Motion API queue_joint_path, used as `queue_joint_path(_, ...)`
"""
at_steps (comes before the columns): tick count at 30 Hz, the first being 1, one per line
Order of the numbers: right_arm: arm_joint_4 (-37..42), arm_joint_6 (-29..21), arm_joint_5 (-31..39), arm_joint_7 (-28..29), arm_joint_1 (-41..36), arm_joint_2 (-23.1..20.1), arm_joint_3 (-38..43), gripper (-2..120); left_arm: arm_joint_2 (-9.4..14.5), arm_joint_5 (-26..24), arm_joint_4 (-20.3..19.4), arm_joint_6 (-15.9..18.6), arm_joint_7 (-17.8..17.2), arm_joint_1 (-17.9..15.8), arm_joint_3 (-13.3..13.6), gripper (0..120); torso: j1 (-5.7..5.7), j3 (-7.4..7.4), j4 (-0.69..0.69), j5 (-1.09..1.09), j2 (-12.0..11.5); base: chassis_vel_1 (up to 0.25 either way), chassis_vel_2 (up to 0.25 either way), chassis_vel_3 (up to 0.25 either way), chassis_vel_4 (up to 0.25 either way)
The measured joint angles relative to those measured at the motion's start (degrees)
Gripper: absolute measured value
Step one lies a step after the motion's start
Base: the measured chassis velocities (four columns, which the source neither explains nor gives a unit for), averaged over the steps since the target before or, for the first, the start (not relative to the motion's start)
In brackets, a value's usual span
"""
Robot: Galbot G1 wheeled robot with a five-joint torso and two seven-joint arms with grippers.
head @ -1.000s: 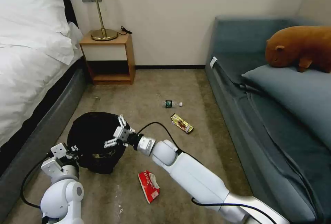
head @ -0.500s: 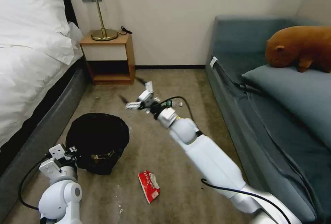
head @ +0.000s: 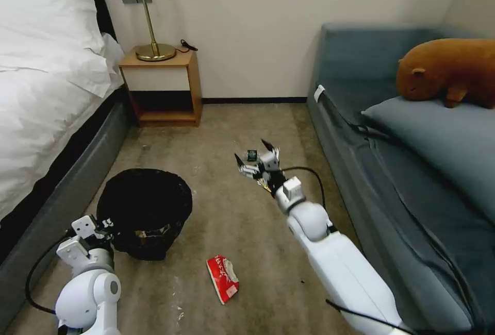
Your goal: Pick up the trash bin, then pick up the garbage on the floor and place it into the trash bin.
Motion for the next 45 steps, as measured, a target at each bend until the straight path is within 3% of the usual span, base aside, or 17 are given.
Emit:
queue_joint_path(7, 1.44, 1.18, -0.5, -6.85, -3.69, -0.32, 2.23, 100, 0.26, 0.04, 0.0, -0.19, 0.35, 0.58, 0.05, 4, 0.0, 0.0, -0.01, -0.01, 0.0, 0.0, 0.0, 0.0, 0.0)
queue_joint_path(30, -2.02, 4.76, -4.71, -10.16, -6.84, 0.54, 1.92, 100, -0.16, 0.22, -0.37, -0.97, 0.88, 1.41, 0.36, 4, 0.0, 0.0, 0.0, -0.01, 0.01, 0.0, 0.0, 0.0, 0.0)
queue_joint_path(45, -15.51, 7.42, -7.45, -20.88, -2.13, -0.79, -8.76, 100, -0.84, 0.13, -2.13, -0.71, 0.66, 1.44, 0.27, 4, 0.0, 0.0, 0.0, -0.01, 0.01, 0.0, 0.0, 0.0, 0.0)
